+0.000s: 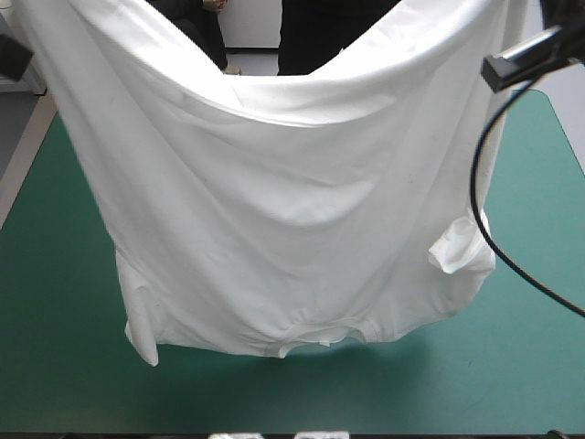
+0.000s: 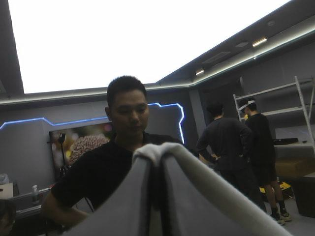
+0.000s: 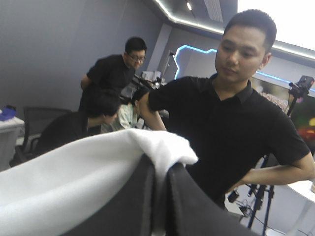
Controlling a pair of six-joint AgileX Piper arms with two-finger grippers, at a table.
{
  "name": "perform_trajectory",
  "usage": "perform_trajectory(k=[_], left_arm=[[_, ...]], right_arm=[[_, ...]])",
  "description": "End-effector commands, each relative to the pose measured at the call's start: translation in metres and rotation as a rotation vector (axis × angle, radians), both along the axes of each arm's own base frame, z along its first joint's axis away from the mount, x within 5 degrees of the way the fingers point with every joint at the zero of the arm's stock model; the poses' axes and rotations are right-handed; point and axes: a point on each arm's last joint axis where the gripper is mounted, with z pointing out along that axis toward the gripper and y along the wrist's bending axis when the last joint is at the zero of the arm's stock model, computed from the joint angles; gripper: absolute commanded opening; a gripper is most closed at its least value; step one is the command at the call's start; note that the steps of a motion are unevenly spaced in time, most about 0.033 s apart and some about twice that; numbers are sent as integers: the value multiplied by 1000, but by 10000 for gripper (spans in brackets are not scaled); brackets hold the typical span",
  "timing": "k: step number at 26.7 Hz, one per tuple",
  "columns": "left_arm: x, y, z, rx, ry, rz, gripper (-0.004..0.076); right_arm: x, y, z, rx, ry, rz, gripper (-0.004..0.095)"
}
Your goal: Fold the cloth
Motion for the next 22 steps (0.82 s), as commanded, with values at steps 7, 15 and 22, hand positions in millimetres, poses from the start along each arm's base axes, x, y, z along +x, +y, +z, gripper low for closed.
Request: perform_trajectory(k=[7, 15, 22], left_arm=[[103, -13, -9, -173, -144, 152, -17], [118, -14, -2, -226, -235, 188, -17], [148, -32, -26, -84, -36, 136, -17]], right_arm=[[101, 28, -10, -1, -197, -153, -17], [118, 38, 6, 39, -330, -136, -17], [154, 42, -28, 20, -30, -193, -17]])
